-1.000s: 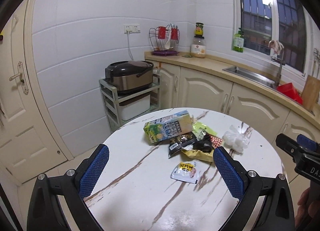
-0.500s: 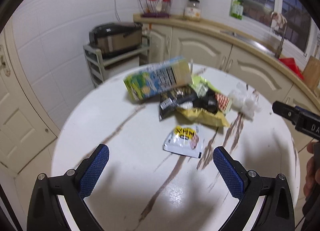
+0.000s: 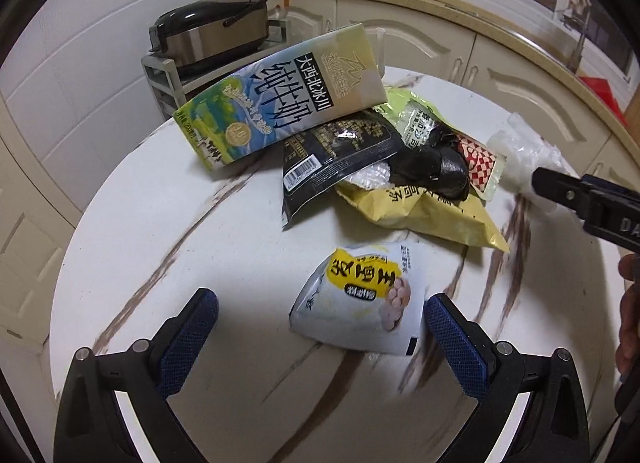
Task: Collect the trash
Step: 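Grasp the clear plastic bag with the right tool while the left tool grasps the yellow-labelled snack packet, then carry the plastic bag and snack packet with both tools over the blue bin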
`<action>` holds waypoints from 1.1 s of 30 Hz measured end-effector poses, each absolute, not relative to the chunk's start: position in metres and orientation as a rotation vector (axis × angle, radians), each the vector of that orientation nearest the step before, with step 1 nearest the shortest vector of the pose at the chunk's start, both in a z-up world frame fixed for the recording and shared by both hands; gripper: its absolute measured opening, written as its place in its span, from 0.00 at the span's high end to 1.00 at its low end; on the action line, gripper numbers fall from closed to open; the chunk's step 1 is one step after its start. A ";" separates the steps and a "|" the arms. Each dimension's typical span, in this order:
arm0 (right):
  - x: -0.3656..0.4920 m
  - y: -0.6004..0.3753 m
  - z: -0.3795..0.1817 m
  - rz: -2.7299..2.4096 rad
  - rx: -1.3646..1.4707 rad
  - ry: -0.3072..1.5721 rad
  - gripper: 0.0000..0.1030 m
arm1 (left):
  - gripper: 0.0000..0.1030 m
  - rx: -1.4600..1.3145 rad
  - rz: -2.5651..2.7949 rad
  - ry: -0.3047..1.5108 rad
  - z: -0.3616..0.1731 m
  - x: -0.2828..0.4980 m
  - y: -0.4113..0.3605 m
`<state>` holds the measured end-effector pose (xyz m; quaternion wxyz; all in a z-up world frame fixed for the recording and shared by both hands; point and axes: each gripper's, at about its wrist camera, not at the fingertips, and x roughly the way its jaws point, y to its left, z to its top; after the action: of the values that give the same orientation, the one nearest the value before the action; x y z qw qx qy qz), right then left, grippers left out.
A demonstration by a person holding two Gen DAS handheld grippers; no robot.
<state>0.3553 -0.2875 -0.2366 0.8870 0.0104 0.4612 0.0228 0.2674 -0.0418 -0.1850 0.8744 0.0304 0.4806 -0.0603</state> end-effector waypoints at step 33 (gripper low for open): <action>0.281 -0.354 -0.204 0.101 0.200 0.839 0.63 | 0.70 0.082 -0.366 0.784 -0.132 0.186 -0.083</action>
<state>0.2809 -0.3535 -0.2039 0.9073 0.0968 0.4063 0.0491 0.1858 -0.0834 -0.1318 0.9070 0.0400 0.3798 -0.1774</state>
